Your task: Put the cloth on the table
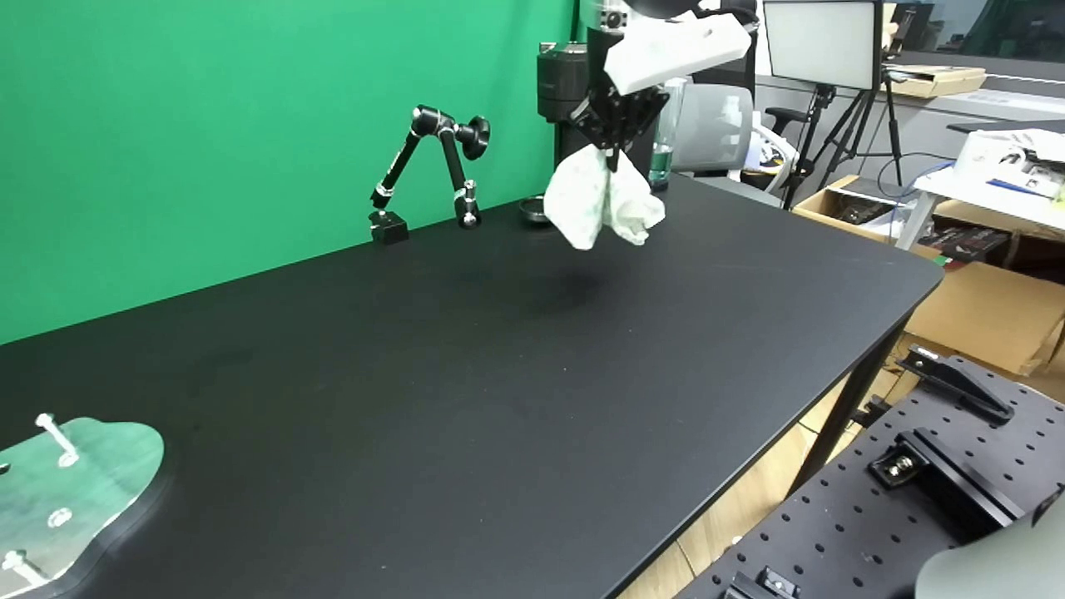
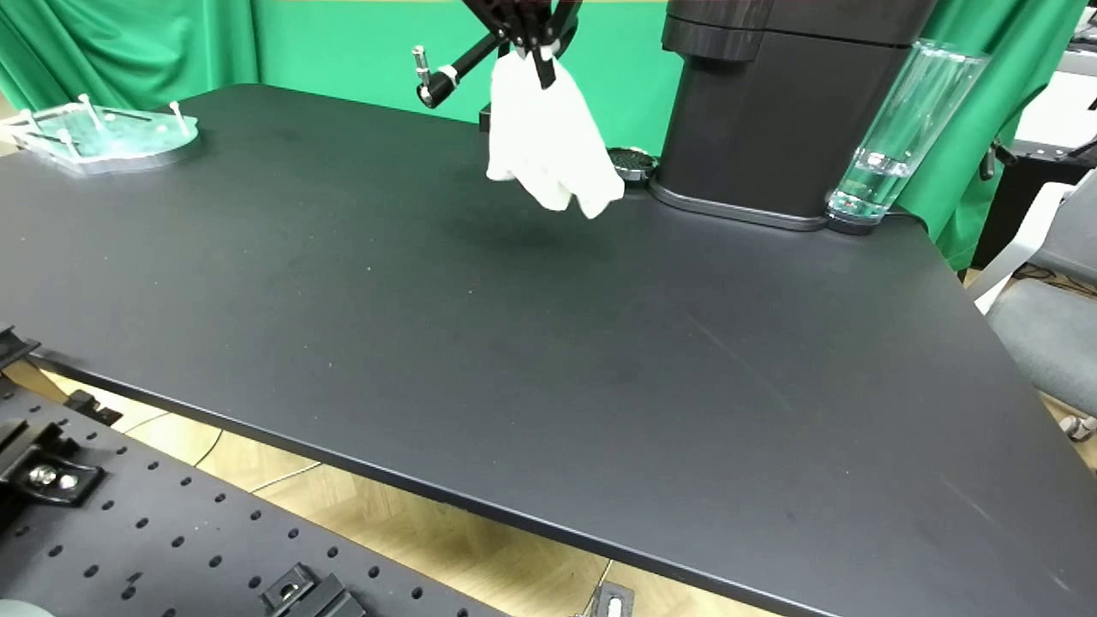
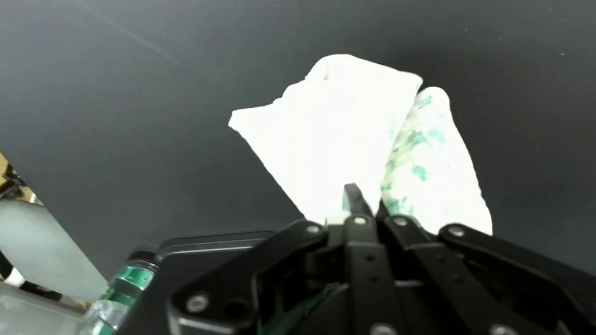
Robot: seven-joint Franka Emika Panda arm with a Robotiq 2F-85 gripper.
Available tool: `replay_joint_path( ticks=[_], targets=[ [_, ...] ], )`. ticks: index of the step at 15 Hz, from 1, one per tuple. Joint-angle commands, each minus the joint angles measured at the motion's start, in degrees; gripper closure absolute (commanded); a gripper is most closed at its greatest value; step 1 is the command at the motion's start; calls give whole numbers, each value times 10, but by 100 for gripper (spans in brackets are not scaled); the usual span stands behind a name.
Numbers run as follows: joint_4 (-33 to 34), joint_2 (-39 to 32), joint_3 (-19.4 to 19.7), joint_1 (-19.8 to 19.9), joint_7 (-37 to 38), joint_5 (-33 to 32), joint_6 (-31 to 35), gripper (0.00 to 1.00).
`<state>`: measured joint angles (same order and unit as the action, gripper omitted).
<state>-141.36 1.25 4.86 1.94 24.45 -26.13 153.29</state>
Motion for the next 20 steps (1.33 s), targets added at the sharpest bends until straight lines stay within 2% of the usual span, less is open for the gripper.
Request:
replay_joint_path(
  ticks=[1,9,10,11,13,20],
  targets=[
    [-12,20,-3,22,40,-16,-23,100],
    [-14,-6,-31,6,6,16,-14,100],
    [-14,-9,-36,1,-2,27,-17,73],
    [-15,-12,-39,-2,-10,38,-16,72],
    [-15,-15,-43,-9,-15,53,-18,60],
    [-11,-12,-39,-12,-10,64,-74,12]
  ],
)
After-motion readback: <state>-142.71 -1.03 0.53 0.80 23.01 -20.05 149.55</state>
